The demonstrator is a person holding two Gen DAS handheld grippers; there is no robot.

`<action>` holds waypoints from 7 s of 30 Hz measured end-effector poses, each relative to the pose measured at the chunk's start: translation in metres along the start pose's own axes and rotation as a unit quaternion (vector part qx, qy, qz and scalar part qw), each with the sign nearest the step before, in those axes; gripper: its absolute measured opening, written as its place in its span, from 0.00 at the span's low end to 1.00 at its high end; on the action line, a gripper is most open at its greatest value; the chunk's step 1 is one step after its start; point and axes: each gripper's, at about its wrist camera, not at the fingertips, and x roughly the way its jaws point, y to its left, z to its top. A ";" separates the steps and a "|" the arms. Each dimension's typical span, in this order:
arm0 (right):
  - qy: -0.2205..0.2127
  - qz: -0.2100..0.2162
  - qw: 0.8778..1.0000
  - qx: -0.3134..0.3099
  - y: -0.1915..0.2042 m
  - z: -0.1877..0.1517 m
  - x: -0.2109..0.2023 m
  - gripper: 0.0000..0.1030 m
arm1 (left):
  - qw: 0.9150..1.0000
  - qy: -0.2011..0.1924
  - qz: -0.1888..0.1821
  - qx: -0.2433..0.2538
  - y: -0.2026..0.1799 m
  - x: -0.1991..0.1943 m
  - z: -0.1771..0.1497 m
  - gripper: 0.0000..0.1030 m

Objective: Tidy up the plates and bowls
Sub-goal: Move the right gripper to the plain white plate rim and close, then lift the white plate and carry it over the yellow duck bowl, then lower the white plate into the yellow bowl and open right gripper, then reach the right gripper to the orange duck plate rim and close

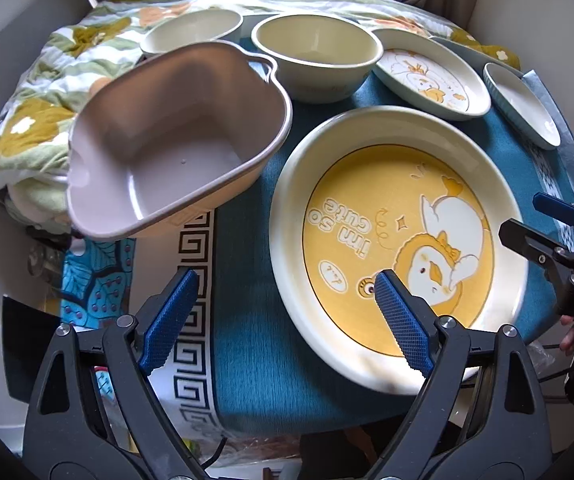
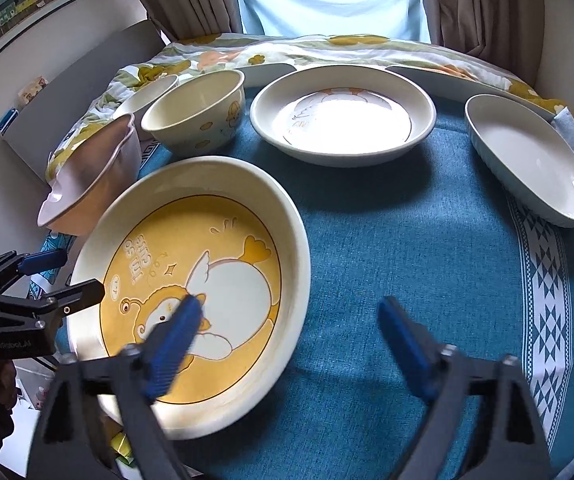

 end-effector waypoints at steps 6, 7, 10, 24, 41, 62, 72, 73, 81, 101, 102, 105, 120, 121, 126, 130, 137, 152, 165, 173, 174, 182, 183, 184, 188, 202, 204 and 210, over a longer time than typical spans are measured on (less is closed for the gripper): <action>-0.032 -0.007 0.999 0.017 -0.017 0.013 -0.050 0.97 | 0.999 -0.049 -0.013 0.018 -0.014 -0.055 0.023 0.87; -0.045 -0.012 0.999 0.020 -0.022 0.016 -0.061 0.98 | 0.998 -0.060 -0.019 0.025 -0.020 -0.066 0.030 0.87; -0.090 -0.029 0.995 0.030 -0.036 0.025 -0.100 0.99 | 0.993 -0.096 -0.049 0.052 -0.037 -0.095 0.055 0.92; -0.122 -0.137 0.977 0.106 -0.118 0.045 -0.184 0.99 | 0.951 -0.121 -0.240 0.154 -0.177 -0.104 0.196 1.00; -0.035 -0.044 0.931 0.360 -0.265 0.053 -0.030 0.50 | 0.943 0.118 -0.219 0.222 -0.313 0.144 0.298 0.57; -0.003 -0.080 0.923 0.377 -0.288 0.052 -0.009 0.14 | 0.929 0.123 -0.212 0.277 -0.322 0.172 0.282 0.13; -0.031 -0.086 0.929 0.358 -0.277 0.057 -0.042 0.14 | 0.936 0.074 -0.215 0.268 -0.311 0.120 0.276 0.13; -0.034 -0.087 0.932 0.351 -0.273 0.058 -0.048 0.14 | 0.938 0.067 -0.215 0.263 -0.308 0.111 0.274 0.13; -0.059 -0.078 0.949 0.301 -0.229 0.066 -0.099 0.14 | 0.951 0.014 -0.213 0.225 -0.261 0.035 0.252 0.13; -0.008 0.034 0.988 0.153 -0.047 0.028 -0.109 0.14 | 0.990 -0.013 -0.133 0.033 -0.040 -0.066 0.085 0.13; -0.001 0.040 0.989 0.144 -0.043 0.027 -0.104 0.14 | 0.992 -0.007 -0.129 0.015 -0.031 -0.062 0.074 0.13; 0.026 0.059 0.991 0.119 -0.030 0.023 -0.081 0.14 | 0.992 0.014 -0.119 -0.043 -0.007 -0.046 0.046 0.13; 0.085 0.051 0.994 0.046 -0.016 0.018 -0.010 0.14 | 0.985 0.055 -0.105 -0.126 0.013 0.031 0.013 0.14; 0.085 0.050 0.994 0.047 -0.017 0.019 -0.008 0.14 | 0.985 0.056 -0.105 -0.125 0.013 0.034 0.015 0.14; 0.088 0.045 0.994 0.051 -0.018 0.021 -0.003 0.14 | 0.987 0.059 -0.097 -0.112 0.006 0.042 0.019 0.15; 0.087 0.042 0.994 0.052 -0.020 0.021 -0.001 0.14 | 0.991 0.054 -0.082 -0.092 0.001 0.040 0.022 0.16; 0.078 0.036 0.995 0.050 -0.020 0.021 -0.001 0.14 | 0.999 0.033 -0.004 0.002 -0.031 0.029 0.024 0.16; 0.069 -0.017 0.997 -0.011 0.003 0.026 0.001 0.14 | 0.994 0.010 0.082 0.065 -0.044 0.012 0.011 0.16; 0.066 -0.018 0.998 -0.012 0.008 0.024 0.003 0.14 | 0.991 -0.001 0.106 0.080 -0.045 0.011 0.013 0.16; 0.047 -0.002 0.999 0.007 0.003 0.029 -0.015 0.14 | 0.994 -0.024 0.077 0.070 -0.043 -0.015 0.022 0.20; 0.042 0.002 0.999 0.010 0.002 0.031 -0.019 0.14 | 0.995 -0.031 0.072 0.069 -0.044 -0.023 0.026 0.24; -0.023 0.007 0.999 0.023 -0.012 0.052 -0.076 0.50 | 0.993 -0.116 0.006 0.022 -0.039 -0.099 0.055 1.00; -0.032 0.007 0.999 0.022 -0.015 0.054 -0.082 0.91 | 0.993 -0.119 -0.009 0.017 -0.037 -0.104 0.059 1.00; -0.044 0.010 0.999 0.023 -0.019 0.056 -0.090 1.00 | 0.992 -0.122 -0.025 0.010 -0.036 -0.108 0.064 1.00; -0.063 -0.008 0.997 0.032 -0.042 0.070 -0.113 1.00 | 0.989 -0.125 -0.076 -0.020 -0.032 -0.116 0.079 1.00; -0.049 -0.014 0.991 -0.120 -0.116 0.178 -0.109 1.00 | 0.981 -0.074 -0.113 -0.142 -0.081 -0.051 0.129 1.00; -0.020 0.029 0.991 -0.126 -0.132 0.188 -0.076 1.00 | 0.977 -0.065 -0.108 -0.174 -0.087 -0.032 0.134 1.00; 0.051 0.120 0.982 -0.133 -0.163 0.198 0.020 0.92 | 0.972 -0.031 -0.069 -0.221 -0.110 0.034 0.150 0.92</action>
